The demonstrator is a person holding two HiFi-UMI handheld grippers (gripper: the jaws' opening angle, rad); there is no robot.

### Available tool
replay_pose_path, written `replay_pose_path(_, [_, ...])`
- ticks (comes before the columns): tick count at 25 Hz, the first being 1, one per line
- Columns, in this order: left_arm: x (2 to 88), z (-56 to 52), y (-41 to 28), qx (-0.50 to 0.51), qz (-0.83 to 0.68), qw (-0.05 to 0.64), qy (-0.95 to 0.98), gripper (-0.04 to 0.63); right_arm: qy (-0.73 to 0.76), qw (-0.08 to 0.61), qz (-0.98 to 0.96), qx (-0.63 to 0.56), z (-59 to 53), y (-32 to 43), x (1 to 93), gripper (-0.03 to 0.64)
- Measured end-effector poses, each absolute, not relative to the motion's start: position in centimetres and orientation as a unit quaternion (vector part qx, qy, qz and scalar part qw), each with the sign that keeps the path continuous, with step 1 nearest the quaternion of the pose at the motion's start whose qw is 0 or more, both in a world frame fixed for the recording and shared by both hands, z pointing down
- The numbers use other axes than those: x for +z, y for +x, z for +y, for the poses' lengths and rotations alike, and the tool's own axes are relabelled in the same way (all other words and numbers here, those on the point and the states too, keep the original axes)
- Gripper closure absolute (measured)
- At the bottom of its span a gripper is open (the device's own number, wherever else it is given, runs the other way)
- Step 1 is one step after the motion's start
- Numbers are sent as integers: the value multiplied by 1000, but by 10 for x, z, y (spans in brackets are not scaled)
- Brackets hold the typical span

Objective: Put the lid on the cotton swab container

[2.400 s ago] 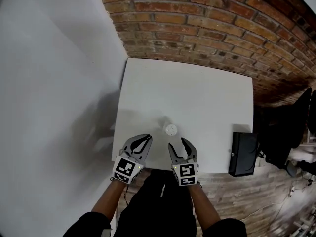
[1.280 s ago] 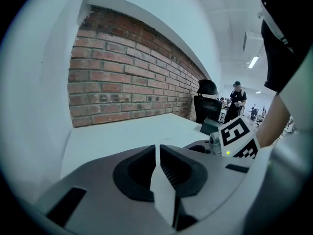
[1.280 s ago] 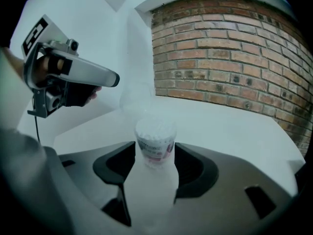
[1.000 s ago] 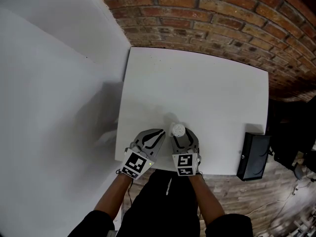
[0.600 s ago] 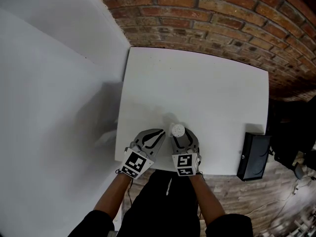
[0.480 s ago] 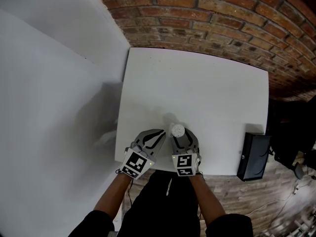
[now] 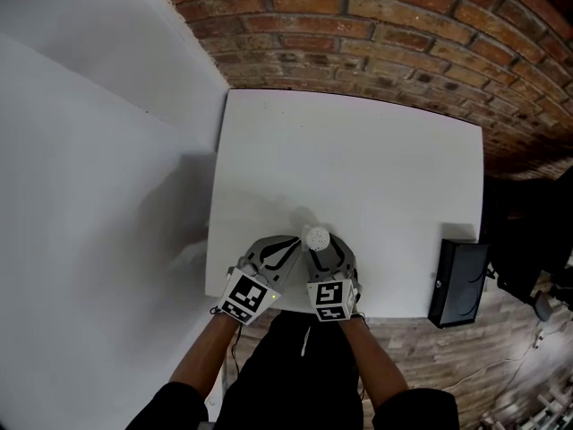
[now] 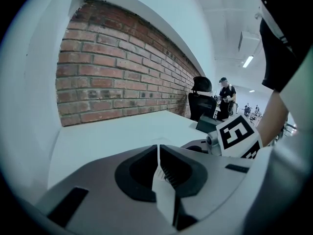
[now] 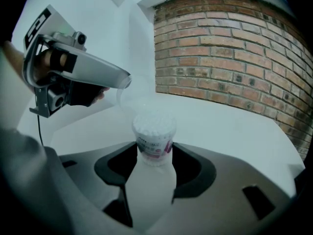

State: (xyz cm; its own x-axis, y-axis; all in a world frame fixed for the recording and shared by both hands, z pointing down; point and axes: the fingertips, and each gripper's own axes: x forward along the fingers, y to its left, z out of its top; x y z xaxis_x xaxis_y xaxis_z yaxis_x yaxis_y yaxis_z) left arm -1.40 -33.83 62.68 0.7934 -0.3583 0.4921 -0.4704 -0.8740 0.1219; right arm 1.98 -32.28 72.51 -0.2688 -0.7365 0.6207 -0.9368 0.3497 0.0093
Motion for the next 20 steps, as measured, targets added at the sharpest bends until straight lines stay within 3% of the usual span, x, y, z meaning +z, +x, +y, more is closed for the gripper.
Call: replay_pose_path(20, [638,-335,20,253,-166,121,945,578,535,272,-778,188,-324,19,726,380])
